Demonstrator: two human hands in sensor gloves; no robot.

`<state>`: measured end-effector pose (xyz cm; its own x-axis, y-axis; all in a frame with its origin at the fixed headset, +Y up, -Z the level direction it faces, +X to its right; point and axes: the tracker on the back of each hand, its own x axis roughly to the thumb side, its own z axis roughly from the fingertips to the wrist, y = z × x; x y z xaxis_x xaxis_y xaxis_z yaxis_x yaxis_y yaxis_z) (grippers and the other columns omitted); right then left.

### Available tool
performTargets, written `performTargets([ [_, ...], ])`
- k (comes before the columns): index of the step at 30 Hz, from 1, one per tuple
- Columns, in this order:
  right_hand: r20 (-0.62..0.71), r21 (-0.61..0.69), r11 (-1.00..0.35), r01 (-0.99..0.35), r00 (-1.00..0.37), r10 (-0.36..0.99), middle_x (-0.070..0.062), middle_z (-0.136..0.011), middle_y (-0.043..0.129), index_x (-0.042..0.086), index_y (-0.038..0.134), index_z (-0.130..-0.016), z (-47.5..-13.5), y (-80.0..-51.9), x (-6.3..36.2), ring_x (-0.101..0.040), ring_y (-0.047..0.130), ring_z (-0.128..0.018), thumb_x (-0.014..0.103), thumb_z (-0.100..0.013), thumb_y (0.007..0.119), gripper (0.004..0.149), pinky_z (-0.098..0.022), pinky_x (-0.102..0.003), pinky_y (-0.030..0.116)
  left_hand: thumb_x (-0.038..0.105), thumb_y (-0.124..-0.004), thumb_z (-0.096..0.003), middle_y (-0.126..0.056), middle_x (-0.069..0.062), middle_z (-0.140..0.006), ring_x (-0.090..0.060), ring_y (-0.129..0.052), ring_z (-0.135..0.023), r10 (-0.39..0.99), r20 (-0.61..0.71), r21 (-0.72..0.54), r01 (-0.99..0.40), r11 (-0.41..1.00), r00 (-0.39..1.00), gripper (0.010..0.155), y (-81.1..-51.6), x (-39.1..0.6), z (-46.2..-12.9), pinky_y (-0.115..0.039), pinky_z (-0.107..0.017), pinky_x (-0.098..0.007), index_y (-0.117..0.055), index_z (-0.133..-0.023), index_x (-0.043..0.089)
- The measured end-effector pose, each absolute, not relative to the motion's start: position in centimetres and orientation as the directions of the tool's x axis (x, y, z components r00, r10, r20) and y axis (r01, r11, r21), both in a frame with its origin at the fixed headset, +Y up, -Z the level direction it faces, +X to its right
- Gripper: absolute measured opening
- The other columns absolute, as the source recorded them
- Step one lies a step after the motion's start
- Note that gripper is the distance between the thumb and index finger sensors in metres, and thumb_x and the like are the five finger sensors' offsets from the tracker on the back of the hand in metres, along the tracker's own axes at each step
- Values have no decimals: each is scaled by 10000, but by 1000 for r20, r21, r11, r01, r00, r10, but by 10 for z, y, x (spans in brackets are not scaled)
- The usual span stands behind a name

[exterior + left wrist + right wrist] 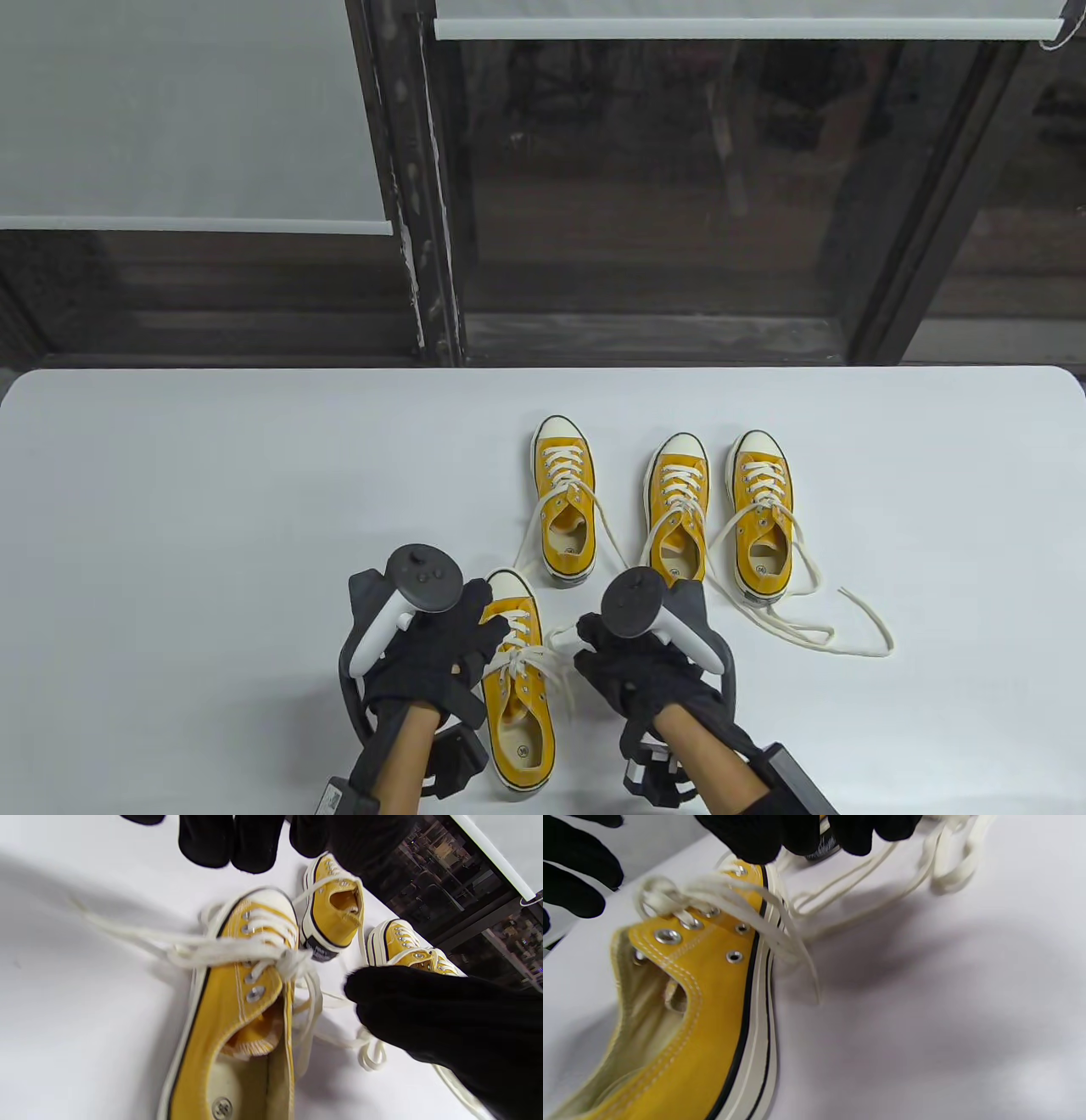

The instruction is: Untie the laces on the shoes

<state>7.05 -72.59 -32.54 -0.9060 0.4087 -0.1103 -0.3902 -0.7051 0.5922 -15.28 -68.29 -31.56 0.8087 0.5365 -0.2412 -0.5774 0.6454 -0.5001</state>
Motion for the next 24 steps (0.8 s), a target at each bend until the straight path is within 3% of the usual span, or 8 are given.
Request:
performTargets([
  [2,-115,607,-691,-392,-904,412,-158,-1205,309,271,388,-1191,-331,-733,63,-444,302,-1097,415,-675,635,590,-787,-574,324,433,-690,-629,-485,-108,-1239,-373,-490,-1154,517,-241,-549,-555,625,821,603,-696,-151,-318,-360,-821,-678,-479,-1182,316],
  [4,-128,599,-699,-392,-908,399,-155,-1198,329,281,478,-1162,-335,-738,58,-436,313,-1089,402,-668,657,539,-783,-569,338,415,-698,-628,-439,-104,-1243,-372,-445,-1161,496,-248,-583,-537,610,832,602,-708,-149,-318,-342,-823,-680,-469,-1179,340],
  [6,-122,572,-727,-380,-916,383,-128,-1181,414,281,692,-1020,-338,-741,56,-418,383,-1071,390,-664,661,374,-769,-576,371,420,-703,-625,-382,-98,-1252,-370,-388,-1173,485,-247,-612,-523,593,839,615,-715,-146,-319,-315,-828,-678,-443,-1180,363],
  [7,-121,575,-725,-379,-916,383,-112,-1169,450,260,714,-996,-339,-741,56,-413,404,-1065,381,-660,665,360,-765,-579,383,424,-700,-626,-355,-92,-1254,-370,-357,-1178,487,-251,-621,-525,582,837,620,-717,-146,-320,-299,-831,-678,-427,-1180,381],
  [13,-120,576,-656,-487,-844,522,-102,-1127,510,159,729,-949,-337,-729,63,-402,480,-1049,360,-654,632,370,-752,-589,421,408,-692,-632,-263,-95,-1242,-357,-243,-1175,557,-262,-650,-571,502,788,593,-725,-144,-319,-247,-834,-673,-434,-1166,416],
  [17,-152,631,-494,-599,-719,679,-103,-1090,544,139,709,-935,-336,-716,66,-371,578,-1000,382,-658,606,382,-734,-574,477,403,-675,-634,-219,-67,-1216,-328,-225,-1162,531,-261,-663,-549,509,806,561,-731,-140,-318,-236,-838,-663,-444,-1143,447],
  [24,-174,638,-375,-673,-600,781,-126,-1069,536,130,679,-932,-332,-694,61,-326,690,-913,395,-663,581,390,-674,-490,614,401,-739,-602,-633,29,-1054,-257,-577,-1054,503,-252,-645,-531,550,827,442,-731,-140,-318,-280,-839,-682,-647,-1030,458],
])
